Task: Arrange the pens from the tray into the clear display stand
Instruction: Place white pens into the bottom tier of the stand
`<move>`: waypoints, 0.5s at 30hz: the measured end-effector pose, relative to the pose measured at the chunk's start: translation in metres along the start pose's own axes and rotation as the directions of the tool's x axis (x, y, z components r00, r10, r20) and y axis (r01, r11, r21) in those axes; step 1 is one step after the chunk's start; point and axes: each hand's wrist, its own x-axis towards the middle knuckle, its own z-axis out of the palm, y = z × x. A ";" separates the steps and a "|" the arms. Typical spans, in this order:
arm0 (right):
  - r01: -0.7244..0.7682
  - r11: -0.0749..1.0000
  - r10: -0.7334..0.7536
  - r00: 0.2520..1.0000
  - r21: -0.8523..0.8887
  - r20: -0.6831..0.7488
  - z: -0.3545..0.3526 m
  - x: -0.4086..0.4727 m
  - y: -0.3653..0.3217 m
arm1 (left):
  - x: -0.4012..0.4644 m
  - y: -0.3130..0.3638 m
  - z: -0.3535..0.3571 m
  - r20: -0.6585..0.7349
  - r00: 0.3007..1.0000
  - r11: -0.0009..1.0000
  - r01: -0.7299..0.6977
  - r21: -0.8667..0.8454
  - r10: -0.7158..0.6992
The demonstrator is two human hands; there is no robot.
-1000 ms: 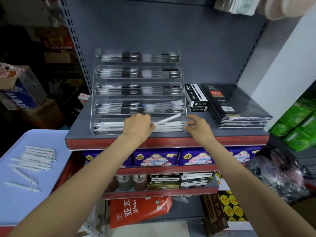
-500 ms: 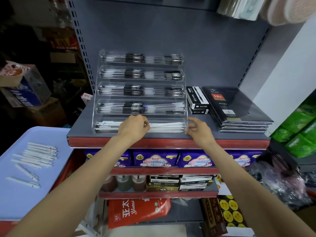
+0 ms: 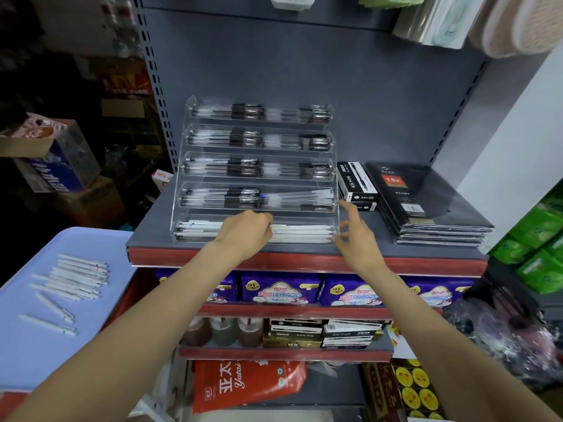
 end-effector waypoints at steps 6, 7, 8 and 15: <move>-0.063 0.997 0.062 0.997 0.041 0.035 -0.002 0.002 0.000 | 0.001 -0.005 0.001 0.039 0.997 0.978 0.073 -0.196 -0.066; -0.072 0.997 0.070 0.997 0.040 0.043 -0.002 0.001 -0.001 | 0.000 -0.006 0.001 0.037 0.997 0.970 0.075 -0.230 -0.069; -0.083 0.996 0.081 0.996 0.043 0.040 -0.002 0.001 -0.001 | 0.000 -0.008 0.001 0.023 0.997 0.962 0.073 -0.262 -0.069; 0.077 0.997 -0.079 0.984 -0.017 -0.162 0.014 -0.012 -0.046 | -0.018 -0.036 -0.004 -0.174 0.980 0.868 0.001 -0.497 -0.100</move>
